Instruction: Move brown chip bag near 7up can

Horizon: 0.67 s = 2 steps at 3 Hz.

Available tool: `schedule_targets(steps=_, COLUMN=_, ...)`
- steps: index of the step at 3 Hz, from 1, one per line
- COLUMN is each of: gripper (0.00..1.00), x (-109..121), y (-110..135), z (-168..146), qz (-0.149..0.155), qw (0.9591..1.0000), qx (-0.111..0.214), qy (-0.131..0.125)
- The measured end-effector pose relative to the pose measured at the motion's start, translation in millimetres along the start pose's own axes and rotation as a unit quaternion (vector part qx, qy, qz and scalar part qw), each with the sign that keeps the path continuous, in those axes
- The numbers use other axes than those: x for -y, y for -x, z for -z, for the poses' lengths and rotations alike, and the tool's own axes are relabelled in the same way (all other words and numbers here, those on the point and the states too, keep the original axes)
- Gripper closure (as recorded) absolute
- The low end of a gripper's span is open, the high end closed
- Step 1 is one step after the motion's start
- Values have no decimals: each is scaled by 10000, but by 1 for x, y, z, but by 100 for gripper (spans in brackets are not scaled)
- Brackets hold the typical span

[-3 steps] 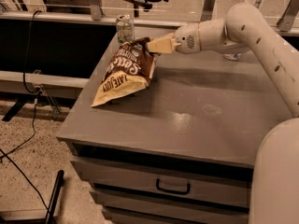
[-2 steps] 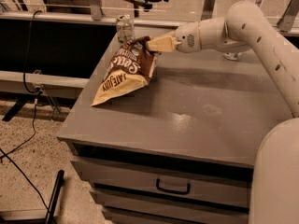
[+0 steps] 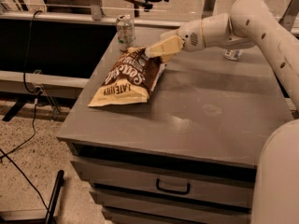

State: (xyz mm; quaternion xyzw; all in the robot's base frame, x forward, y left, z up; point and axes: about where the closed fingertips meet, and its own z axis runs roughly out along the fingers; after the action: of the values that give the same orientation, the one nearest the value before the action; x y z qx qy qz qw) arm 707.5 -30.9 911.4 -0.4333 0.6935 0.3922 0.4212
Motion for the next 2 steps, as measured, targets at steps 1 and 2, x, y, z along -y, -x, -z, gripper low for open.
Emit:
schedule_targets(steps=1, gripper=0, x=-5, y=-2, z=25, qz=430, qw=9980, qx=-424, qy=-177)
schedule_targets(steps=2, gripper=0, x=-15, y=-17, z=58, qz=1012, qw=9884, qx=-1050, qy=-431)
